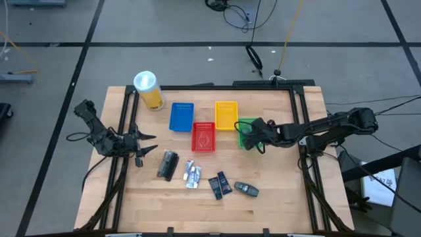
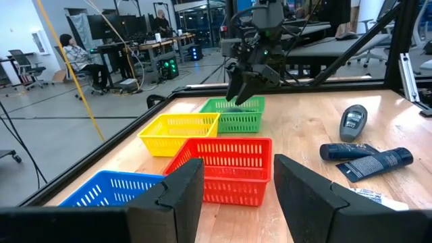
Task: Pick & Place Travel size toiletries
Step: Put the black deodorant into the green bin
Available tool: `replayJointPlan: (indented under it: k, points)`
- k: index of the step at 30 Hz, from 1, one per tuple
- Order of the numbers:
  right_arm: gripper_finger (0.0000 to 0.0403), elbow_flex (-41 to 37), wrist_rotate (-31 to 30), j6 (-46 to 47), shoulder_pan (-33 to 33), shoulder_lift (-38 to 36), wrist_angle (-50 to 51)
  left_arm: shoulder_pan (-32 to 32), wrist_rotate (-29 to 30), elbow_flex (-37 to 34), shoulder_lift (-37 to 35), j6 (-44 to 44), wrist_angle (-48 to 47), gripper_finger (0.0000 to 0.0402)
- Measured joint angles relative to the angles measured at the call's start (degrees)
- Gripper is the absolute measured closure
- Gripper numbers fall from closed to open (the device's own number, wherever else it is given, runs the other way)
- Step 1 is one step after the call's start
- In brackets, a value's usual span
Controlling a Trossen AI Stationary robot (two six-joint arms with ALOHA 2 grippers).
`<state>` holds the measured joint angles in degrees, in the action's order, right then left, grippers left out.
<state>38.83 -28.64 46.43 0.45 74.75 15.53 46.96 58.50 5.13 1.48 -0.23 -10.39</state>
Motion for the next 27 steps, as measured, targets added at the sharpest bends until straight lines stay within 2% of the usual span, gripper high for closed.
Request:
replayJointPlan:
  k: [9,14,21,27]
  points:
    - [0.0156,0.04,0.55,-10.00,0.02,-4.78,-9.94,0.00,-0.02,0.00,0.00,-0.02,0.11,0.0222]
    - [0.0156,0.04,4.99,-16.59,1.01,-8.04,-14.26,-0.01,-0.03,-0.02,0.02,0.00,-0.02,0.0222]
    - [0.0156,0.04,14.81,-27.74,5.89,-8.73,-26.05,0.00,-0.08,-0.02,0.02,0.00,-0.02,0.0222]
    - [0.0146,0.04,15.22,-35.47,12.56,-7.92,-37.29,0.00,-0.06,-0.02,0.00,0.00,-0.02,0.0222]
